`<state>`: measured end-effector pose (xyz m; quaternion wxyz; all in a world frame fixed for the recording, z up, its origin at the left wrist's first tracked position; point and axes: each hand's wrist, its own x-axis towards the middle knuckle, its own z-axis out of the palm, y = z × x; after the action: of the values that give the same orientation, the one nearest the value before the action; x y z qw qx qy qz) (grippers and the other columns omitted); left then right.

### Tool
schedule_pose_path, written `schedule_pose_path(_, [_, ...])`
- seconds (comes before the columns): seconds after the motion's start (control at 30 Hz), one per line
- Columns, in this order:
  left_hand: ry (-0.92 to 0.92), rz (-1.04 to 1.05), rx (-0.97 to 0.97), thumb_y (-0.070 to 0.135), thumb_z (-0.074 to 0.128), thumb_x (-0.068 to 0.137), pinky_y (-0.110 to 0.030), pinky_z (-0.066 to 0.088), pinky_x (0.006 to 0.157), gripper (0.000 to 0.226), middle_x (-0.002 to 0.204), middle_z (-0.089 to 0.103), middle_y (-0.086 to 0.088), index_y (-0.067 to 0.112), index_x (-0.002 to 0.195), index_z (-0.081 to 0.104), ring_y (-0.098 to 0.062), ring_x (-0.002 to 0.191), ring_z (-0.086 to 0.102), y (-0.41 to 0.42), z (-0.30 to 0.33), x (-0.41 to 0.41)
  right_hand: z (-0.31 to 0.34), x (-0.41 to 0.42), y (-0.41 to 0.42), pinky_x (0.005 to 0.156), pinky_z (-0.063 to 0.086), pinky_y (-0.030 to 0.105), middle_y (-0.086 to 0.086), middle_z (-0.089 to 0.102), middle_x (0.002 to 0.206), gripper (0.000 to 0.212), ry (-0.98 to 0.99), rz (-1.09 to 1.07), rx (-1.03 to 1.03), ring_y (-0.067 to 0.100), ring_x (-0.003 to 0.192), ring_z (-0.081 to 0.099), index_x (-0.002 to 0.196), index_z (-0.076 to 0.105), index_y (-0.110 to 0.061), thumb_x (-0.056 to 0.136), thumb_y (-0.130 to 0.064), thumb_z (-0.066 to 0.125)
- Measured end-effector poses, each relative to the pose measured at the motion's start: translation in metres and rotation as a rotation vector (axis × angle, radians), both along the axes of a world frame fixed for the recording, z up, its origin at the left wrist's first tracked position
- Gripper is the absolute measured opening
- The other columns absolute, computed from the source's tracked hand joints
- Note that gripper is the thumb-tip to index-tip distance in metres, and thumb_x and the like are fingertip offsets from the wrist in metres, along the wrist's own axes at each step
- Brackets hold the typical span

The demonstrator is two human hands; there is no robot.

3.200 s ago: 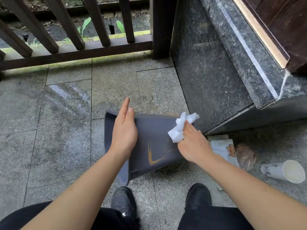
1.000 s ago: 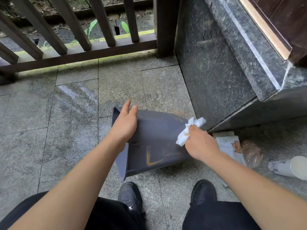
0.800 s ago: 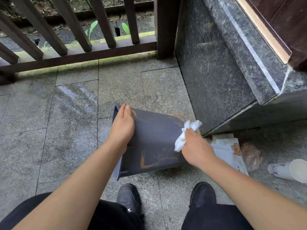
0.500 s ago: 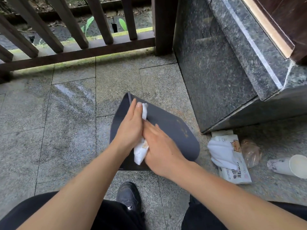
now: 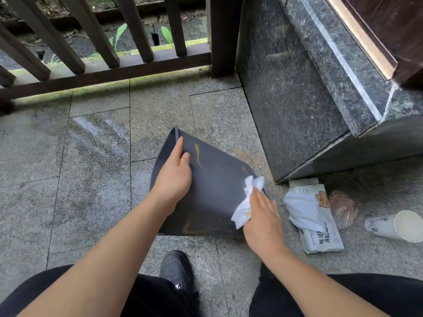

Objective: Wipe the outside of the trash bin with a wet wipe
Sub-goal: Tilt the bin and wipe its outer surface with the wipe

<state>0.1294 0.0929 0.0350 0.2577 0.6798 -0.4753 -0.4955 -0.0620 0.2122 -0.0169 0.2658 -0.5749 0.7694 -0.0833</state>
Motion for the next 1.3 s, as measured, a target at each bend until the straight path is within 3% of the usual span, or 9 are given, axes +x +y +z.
schedule_pose_path(0.13, [-0.051,-0.062,-0.019,0.042,0.035,0.102,-0.008,0.026,0.078,0.047,0.128,0.036,0.034,0.057,0.146,0.025,0.009,0.114,0.035,0.007,-0.001,-0.004,-0.011,-0.018,0.004,0.099,0.037,0.037,0.006,0.054,0.130,0.048,0.056,-0.146,0.117,0.026,0.120,0.045,0.128,0.046,-0.010,0.081,0.001,0.043])
schedule_pose_path(0.37, [-0.006,-0.005,0.001,0.043,0.035,0.102,-0.022,0.030,0.098,0.046,0.137,0.038,0.029,0.053,0.147,0.029,0.004,0.122,0.038,0.006,-0.003,0.006,0.023,0.028,-0.029,0.116,0.025,0.043,-0.006,0.039,0.150,0.074,-0.186,0.032,-0.072,0.016,0.137,0.032,0.149,0.030,-0.019,0.080,0.003,0.046])
schedule_pose_path(0.47, [0.033,-0.030,-0.028,0.048,0.040,0.101,-0.009,0.024,0.094,0.050,0.143,0.035,0.027,0.043,0.150,0.031,0.010,0.125,0.033,0.009,0.000,-0.006,0.048,0.069,-0.045,0.121,0.006,0.038,-0.008,0.031,0.156,0.082,-0.319,0.247,-0.206,0.007,0.145,0.020,0.151,0.026,-0.021,0.077,-0.009,0.060])
schedule_pose_path(0.67, [0.028,-0.094,-0.065,0.056,0.043,0.098,-0.005,0.021,0.096,0.061,0.145,0.035,0.024,0.034,0.153,0.029,0.018,0.124,0.030,0.013,0.004,-0.010,0.039,0.063,-0.036,0.121,0.005,0.039,-0.008,0.033,0.155,0.083,-0.260,0.365,-0.286,0.007,0.145,0.020,0.151,0.026,-0.022,0.078,-0.015,0.065])
schedule_pose_path(0.73, [0.009,-0.088,-0.069,0.053,0.042,0.099,0.006,0.019,0.083,0.057,0.138,0.036,0.029,0.034,0.152,0.032,0.031,0.107,0.029,0.014,0.005,-0.009,0.028,0.050,-0.034,0.121,0.005,0.040,-0.009,0.030,0.156,0.092,-0.218,0.326,-0.220,0.010,0.146,0.019,0.153,0.022,-0.023,0.072,-0.008,0.063])
schedule_pose_path(0.87, [-0.001,-0.055,-0.030,0.058,0.038,0.099,-0.015,0.018,0.099,0.053,0.149,0.033,0.028,0.042,0.149,0.034,0.018,0.121,0.027,0.014,0.007,-0.004,0.001,0.007,-0.021,0.119,0.014,0.046,-0.007,0.038,0.151,0.082,-0.033,0.117,-0.019,0.016,0.142,0.026,0.153,0.021,-0.028,0.082,-0.003,0.052])
schedule_pose_path(1.03, [-0.019,-0.158,-0.040,0.062,0.042,0.095,-0.011,0.019,0.094,0.059,0.136,0.034,0.034,0.049,0.150,0.024,0.020,0.117,0.026,0.014,0.010,-0.010,-0.019,-0.033,-0.004,0.094,0.039,0.038,0.013,0.050,0.132,0.056,-0.020,-0.156,0.280,0.033,0.129,0.039,0.139,0.043,-0.017,0.084,-0.003,0.045])
schedule_pose_path(1.2, [0.055,-0.119,0.031,0.074,0.044,0.083,-0.012,0.023,0.088,0.066,0.121,0.033,0.048,0.063,0.143,0.019,0.015,0.116,0.032,0.015,0.009,-0.014,-0.006,0.002,-0.009,0.100,0.041,0.037,0.002,0.054,0.134,0.045,-0.220,-0.156,0.105,0.027,0.124,0.049,0.136,0.045,-0.013,0.092,-0.005,0.036])
schedule_pose_path(1.3, [0.070,-0.106,0.034,0.072,0.040,0.088,-0.007,0.020,0.080,0.062,0.126,0.031,0.044,0.062,0.145,0.017,0.014,0.114,0.031,0.013,0.007,-0.016,0.024,0.026,-0.024,0.110,0.030,0.031,-0.006,0.034,0.155,0.067,-0.301,-0.020,0.020,0.020,0.138,0.036,0.151,0.029,-0.024,0.088,-0.003,0.044])
